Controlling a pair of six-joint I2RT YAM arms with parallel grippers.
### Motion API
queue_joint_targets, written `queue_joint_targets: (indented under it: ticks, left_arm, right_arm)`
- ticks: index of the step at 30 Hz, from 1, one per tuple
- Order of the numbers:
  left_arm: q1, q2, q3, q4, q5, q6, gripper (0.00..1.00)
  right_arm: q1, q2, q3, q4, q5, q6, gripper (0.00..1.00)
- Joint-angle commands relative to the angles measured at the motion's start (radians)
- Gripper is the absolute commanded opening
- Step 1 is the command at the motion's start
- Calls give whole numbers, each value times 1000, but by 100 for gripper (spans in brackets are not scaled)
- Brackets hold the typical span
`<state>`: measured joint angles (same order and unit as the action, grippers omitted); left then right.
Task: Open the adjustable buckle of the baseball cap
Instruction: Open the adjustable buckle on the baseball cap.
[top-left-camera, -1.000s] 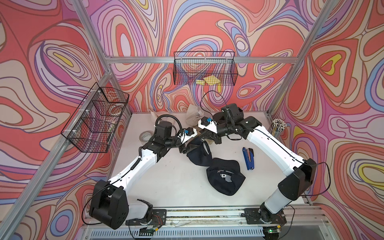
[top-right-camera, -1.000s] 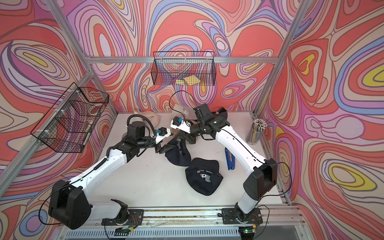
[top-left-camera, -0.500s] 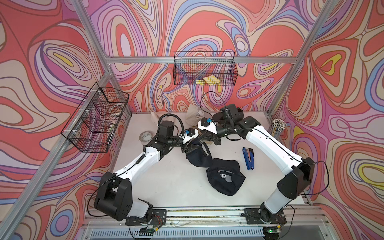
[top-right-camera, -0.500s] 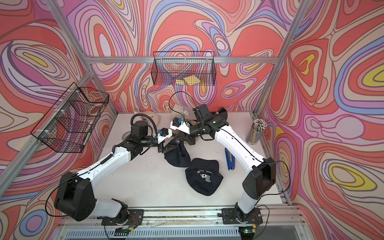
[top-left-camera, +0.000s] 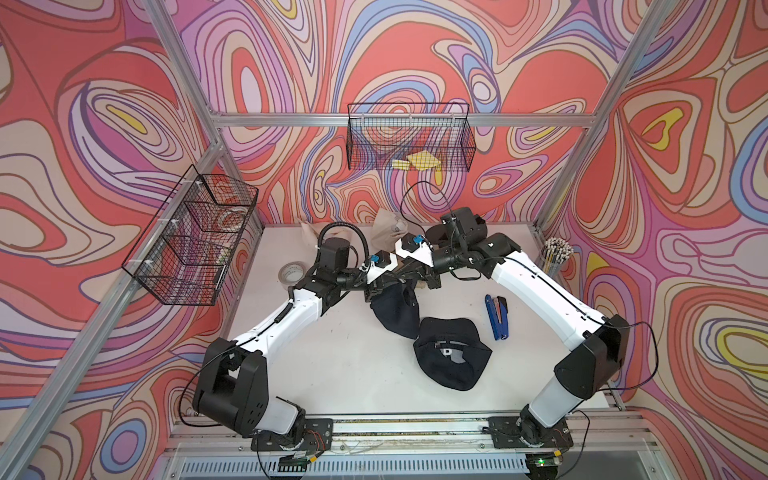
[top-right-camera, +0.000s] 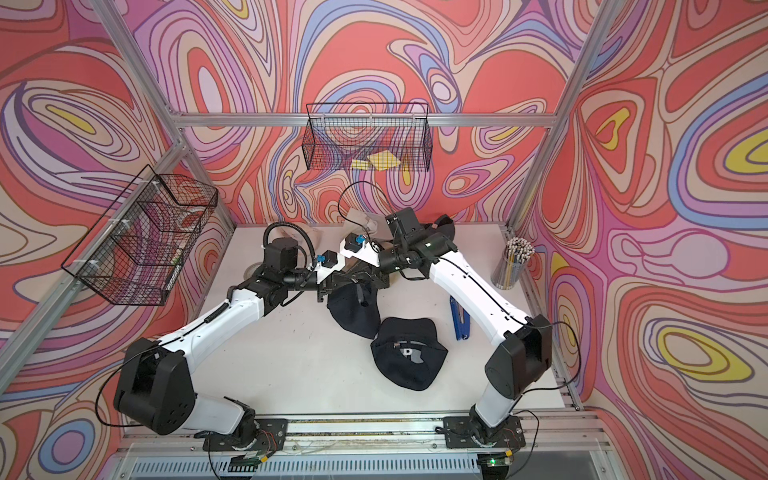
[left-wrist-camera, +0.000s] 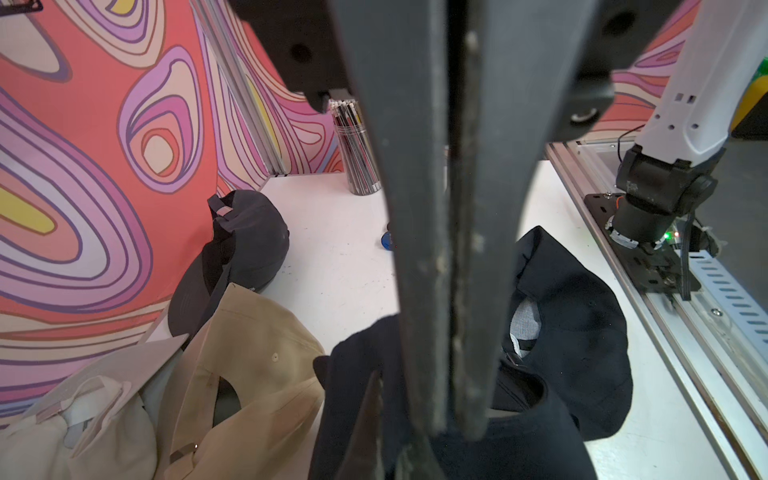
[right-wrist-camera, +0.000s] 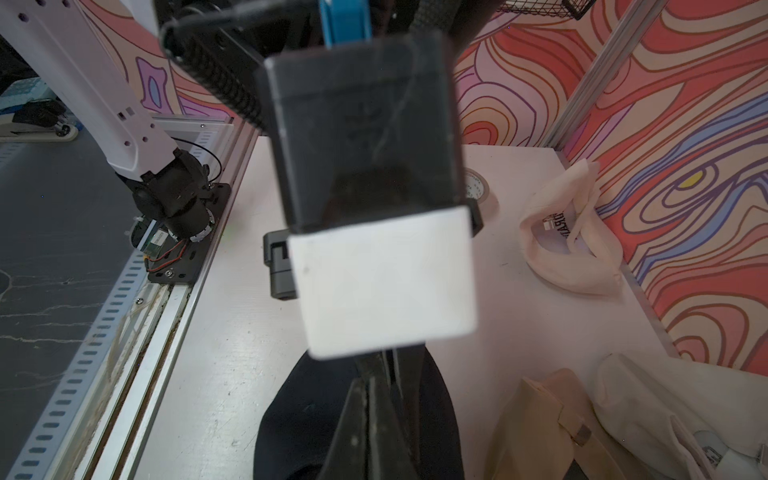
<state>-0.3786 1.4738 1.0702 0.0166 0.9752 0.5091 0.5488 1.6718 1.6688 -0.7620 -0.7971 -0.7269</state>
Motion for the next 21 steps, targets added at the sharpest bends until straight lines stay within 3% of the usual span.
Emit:
queue_joint_targets:
  ticks: [1, 9, 16, 19, 20, 21]
  left_arm:
    - [1, 46, 99, -92, -51, -79, 0]
    - [8, 91, 145, -75, -273, -342, 0]
    - [22, 75, 195, -103, -368, -485, 0]
    - [23, 61, 204, -110, -345, -489, 0]
    - [22, 56, 203, -105, -335, -489, 0]
    - [22, 53, 201, -103, -323, -489, 0]
  right_arm:
    - [-3, -20, -36, 41, 53, 27, 0]
    - [-2, -76, -128, 64, 10, 32, 0]
    - [-1, -95, -186, 79, 50, 55, 0]
    - [-3, -118, -227, 151, 85, 94, 0]
    - [-3, -124, -236, 185, 115, 121, 3]
    - [-3, -130, -243, 215, 140, 151, 17]
